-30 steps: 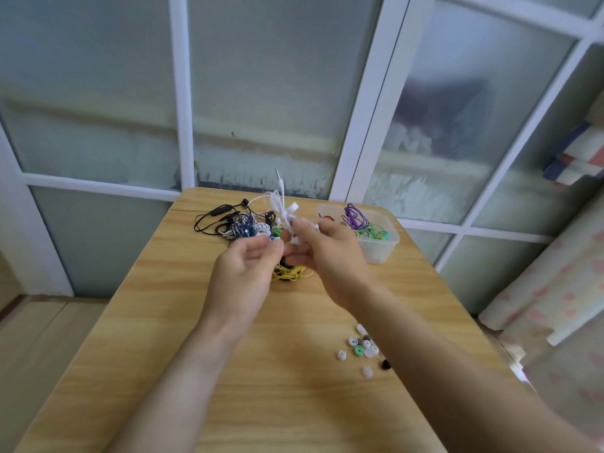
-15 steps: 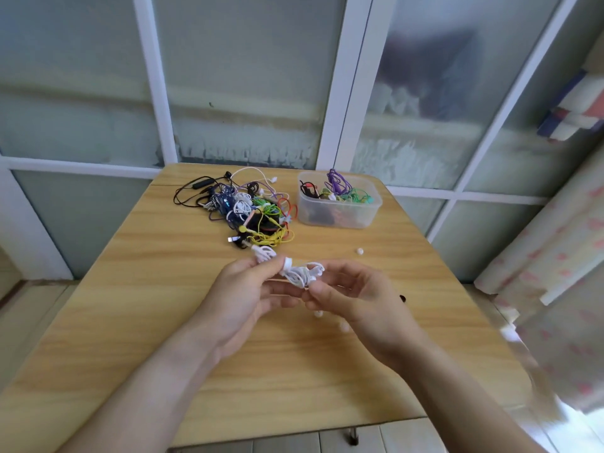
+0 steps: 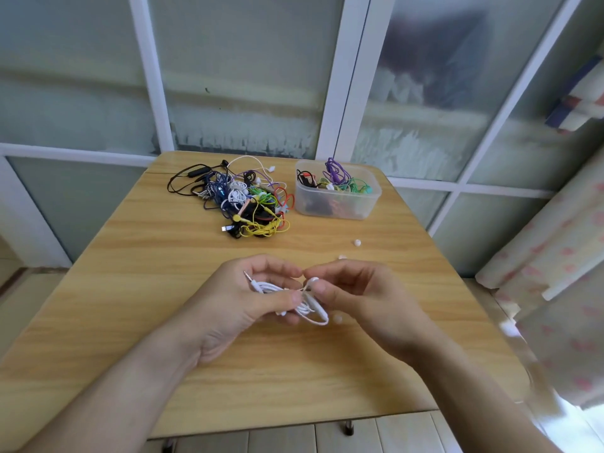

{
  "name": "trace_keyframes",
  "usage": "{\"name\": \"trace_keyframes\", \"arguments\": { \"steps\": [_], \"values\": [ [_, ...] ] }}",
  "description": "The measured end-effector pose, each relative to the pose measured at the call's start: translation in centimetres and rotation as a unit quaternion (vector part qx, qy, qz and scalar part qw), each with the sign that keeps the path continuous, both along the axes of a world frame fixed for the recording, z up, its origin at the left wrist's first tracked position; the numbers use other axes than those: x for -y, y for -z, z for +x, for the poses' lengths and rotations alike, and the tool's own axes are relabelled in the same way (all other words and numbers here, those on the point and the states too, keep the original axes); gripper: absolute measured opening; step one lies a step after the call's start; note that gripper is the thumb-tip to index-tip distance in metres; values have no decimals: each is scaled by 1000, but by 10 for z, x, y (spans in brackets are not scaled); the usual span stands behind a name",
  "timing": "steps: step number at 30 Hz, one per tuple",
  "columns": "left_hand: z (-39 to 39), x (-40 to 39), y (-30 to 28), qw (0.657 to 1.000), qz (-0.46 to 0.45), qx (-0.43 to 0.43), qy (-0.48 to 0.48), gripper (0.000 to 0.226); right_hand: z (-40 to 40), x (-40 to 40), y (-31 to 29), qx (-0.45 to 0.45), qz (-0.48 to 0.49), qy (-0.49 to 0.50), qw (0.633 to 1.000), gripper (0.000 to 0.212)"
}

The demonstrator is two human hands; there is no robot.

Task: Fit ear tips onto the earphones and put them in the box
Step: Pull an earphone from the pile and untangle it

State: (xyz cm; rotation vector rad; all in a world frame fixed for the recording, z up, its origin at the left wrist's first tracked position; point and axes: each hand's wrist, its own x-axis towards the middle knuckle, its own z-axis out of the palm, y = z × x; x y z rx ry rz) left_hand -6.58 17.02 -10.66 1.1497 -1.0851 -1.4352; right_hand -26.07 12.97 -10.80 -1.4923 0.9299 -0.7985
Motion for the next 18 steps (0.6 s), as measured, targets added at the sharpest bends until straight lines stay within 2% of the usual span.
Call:
{"name": "trace_keyframes", "arguments": {
  "steps": [4,7,10,13,18],
  "values": [
    [-2,-1,-1,999,3,42,11,31,5,-3,-1,-57,-102,28,993,19],
    [-5,-2,0,997,-10,76,9,37,10,-6,-2,-53,-155,44,985,19],
    [-5,-3,1,994,-40,107,2,21,14,-8,-3,-60,-199,43,977,18],
    [-5,-3,2,992,-54,106,-34,14,14,-9,-8,-51,-176,70,981,26],
    [-12,-6,3,996,-44,61,-43,18,9,-8,-13,-21,-129,78,988,32]
  ]
}}
